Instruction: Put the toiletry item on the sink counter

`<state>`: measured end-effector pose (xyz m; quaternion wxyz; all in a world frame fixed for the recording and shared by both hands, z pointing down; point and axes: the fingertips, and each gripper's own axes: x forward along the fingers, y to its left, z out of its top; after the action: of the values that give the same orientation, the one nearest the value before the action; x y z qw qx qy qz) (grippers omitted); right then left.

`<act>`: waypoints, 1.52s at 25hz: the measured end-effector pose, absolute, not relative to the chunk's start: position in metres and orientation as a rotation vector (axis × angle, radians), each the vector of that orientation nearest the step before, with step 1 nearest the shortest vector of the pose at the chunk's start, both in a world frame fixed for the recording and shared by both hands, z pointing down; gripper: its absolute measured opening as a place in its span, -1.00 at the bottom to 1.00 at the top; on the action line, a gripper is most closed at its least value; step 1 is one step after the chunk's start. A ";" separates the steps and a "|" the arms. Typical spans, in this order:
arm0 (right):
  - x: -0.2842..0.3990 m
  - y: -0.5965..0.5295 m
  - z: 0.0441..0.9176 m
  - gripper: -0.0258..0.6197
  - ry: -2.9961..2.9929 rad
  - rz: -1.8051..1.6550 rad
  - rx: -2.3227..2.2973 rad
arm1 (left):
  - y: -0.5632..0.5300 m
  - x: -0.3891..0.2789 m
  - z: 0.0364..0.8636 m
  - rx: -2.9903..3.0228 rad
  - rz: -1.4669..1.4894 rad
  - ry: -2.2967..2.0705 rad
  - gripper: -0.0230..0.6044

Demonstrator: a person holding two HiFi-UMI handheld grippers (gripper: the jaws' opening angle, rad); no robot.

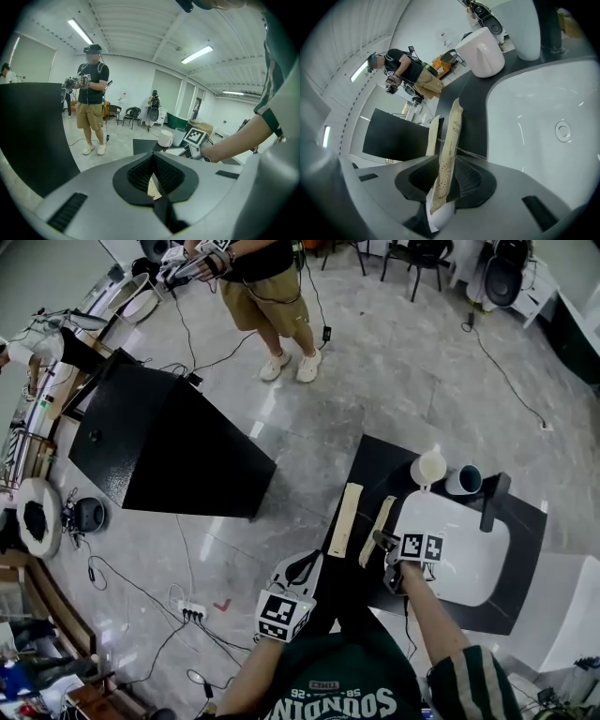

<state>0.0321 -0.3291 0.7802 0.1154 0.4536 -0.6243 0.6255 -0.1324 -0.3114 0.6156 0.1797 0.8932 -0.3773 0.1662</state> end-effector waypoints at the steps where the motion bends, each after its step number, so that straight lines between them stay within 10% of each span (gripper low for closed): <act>1: 0.035 -0.327 0.780 -0.55 -1.823 1.820 1.336 | -0.311 -0.132 0.615 2.526 0.470 -1.063 -0.89; 17: 0.048 -0.326 0.795 -0.73 -1.842 1.740 1.332 | -0.300 -0.129 0.613 2.528 0.495 -1.048 -0.89; 25: 0.059 -0.323 0.779 -0.47 -1.889 1.712 1.405 | -0.302 -0.124 0.609 2.554 0.491 -1.027 -0.89; 38: 0.100 -0.281 0.687 -0.77 -2.043 1.206 1.759 | -0.299 -0.079 0.587 2.704 0.446 -0.848 -0.89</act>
<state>0.1004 -0.2808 0.6872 0.0941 0.5930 -0.6887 0.4064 -0.0794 -0.2992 0.5865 0.1360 0.9338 -0.2930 0.1540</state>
